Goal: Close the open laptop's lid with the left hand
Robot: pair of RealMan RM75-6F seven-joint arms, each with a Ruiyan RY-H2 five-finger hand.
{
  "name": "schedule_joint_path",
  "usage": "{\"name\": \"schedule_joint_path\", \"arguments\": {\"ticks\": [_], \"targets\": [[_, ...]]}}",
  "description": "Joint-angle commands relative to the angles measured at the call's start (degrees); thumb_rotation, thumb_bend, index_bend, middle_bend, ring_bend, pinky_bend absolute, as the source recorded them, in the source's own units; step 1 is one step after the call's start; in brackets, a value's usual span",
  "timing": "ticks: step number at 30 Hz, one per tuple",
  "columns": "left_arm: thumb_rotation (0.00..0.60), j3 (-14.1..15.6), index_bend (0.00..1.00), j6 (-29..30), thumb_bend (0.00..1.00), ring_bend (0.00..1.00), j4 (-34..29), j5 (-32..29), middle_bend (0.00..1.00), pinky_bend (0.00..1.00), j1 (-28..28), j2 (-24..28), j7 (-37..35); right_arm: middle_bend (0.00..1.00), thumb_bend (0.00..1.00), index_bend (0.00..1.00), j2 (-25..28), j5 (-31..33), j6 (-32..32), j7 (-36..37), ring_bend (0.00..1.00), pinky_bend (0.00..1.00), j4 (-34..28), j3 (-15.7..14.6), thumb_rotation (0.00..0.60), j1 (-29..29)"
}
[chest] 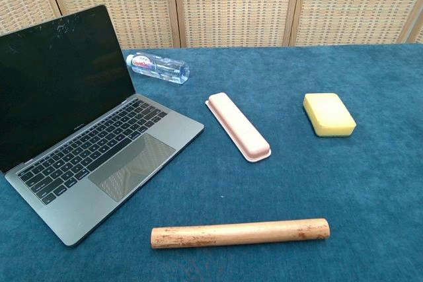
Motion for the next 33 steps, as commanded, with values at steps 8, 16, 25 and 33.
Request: {"name": "schedule_joint_path", "arguments": {"ticks": [8,16,25,33], "targets": [[0.600,-0.07,0.00,1.49,0.37,0.00,0.02,1.41,0.00,0.00,0.38,0.28,-3.67,0.00,0.10,0.00,0.10,-0.07,0.09,0.27,0.00,0.00,-0.05,0.02,0.600,-0.03],[0.600,0.88,0.00,3.07,0.45,0.00,2.18,3.26,0.00,0.00,1.23,-0.19,-7.74,0.00,0.10,0.00,0.32,-0.03,0.29,0.84,0.00,0.00,-0.08,0.06,0.600,-0.17],[0.600,1.25,0.00,-0.32,0.61,0.00,7.97,0.74,0.00,0.00,0.78,-0.08,-19.77,0.00,0.10,0.00,-0.15,-0.57,-0.08,-0.14,0.00,0.00,-0.16,-0.28,0.600,0.05],[0.600,0.15,0.00,-2.84,0.63,0.00,11.69,-0.85,0.00,0.00,-0.63,-2.08,-27.48,0.00,0.10,0.00,-0.03,-0.46,-0.28,0.43,0.00,0.00,-0.09,-0.22,0.600,0.12]]}}
